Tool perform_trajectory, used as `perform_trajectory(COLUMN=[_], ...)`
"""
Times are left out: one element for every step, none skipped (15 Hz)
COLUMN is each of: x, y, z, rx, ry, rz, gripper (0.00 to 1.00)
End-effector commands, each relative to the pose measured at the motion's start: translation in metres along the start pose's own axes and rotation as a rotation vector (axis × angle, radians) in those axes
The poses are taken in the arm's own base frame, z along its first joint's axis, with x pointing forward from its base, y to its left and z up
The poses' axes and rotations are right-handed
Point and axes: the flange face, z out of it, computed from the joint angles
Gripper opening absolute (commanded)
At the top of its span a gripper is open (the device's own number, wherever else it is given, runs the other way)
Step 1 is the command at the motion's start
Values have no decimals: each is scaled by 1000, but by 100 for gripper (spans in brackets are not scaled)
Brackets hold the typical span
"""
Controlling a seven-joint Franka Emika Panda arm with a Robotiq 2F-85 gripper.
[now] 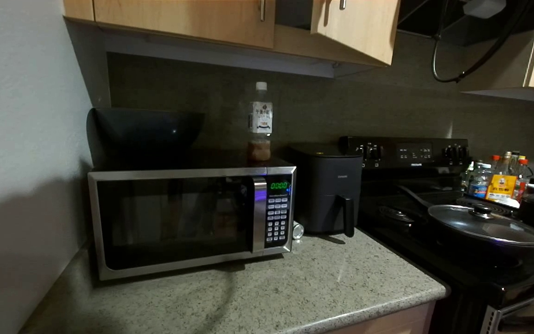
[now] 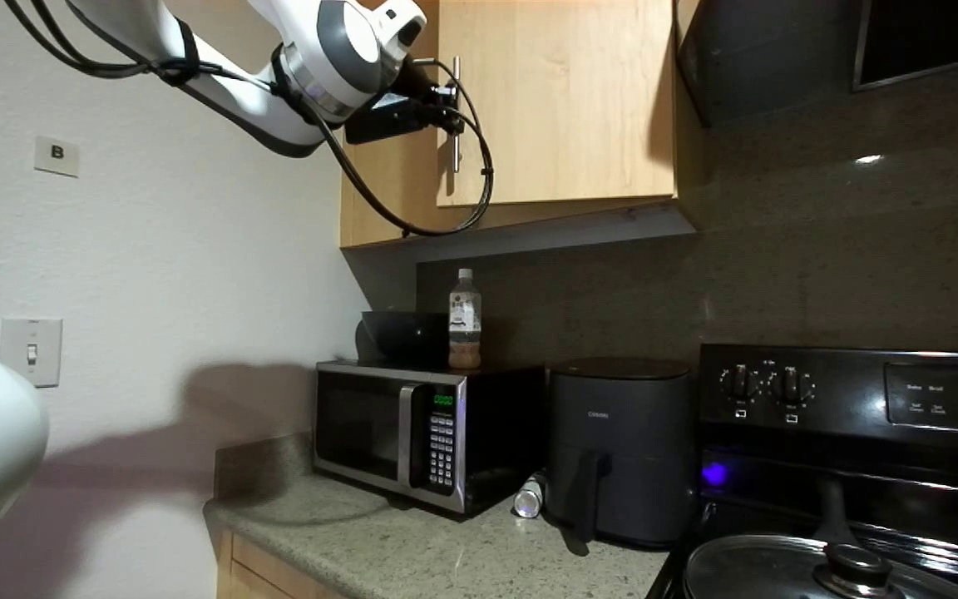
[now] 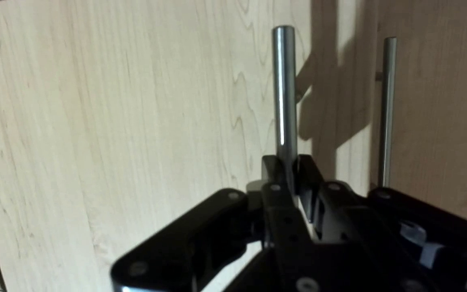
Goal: Open the right door of the cabinet
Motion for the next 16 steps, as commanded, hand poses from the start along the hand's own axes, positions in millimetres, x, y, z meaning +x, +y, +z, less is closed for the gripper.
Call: perform_trajectory(x=[3, 3, 3, -1, -3, -6, -9, -11, -13, -14, -15, -16, -16, -16, -17, -17], y=[21, 31, 41, 45, 51, 55, 60, 64, 67, 70, 73, 75, 75, 38, 41, 43], z=[-11, -18, -29, -35, -44, -51, -59, -66, -73, -79, -85, -89, -89, -82, -86, -89], rx=[-46, -81, -114, -124, -130, -137, -144, -152, -162, -173, -183, -193, -198, -118, -128, -135], ry=[29, 40, 50, 51, 47, 50, 52, 56, 62, 70, 79, 88, 91, 72, 77, 82], rz=[44, 64, 93, 96, 104, 110, 116, 125, 133, 139, 145, 153, 165, 56, 58, 58], gripper=[7, 7, 6, 6, 6, 6, 6, 6, 6, 6, 6, 6, 6, 14, 14, 14])
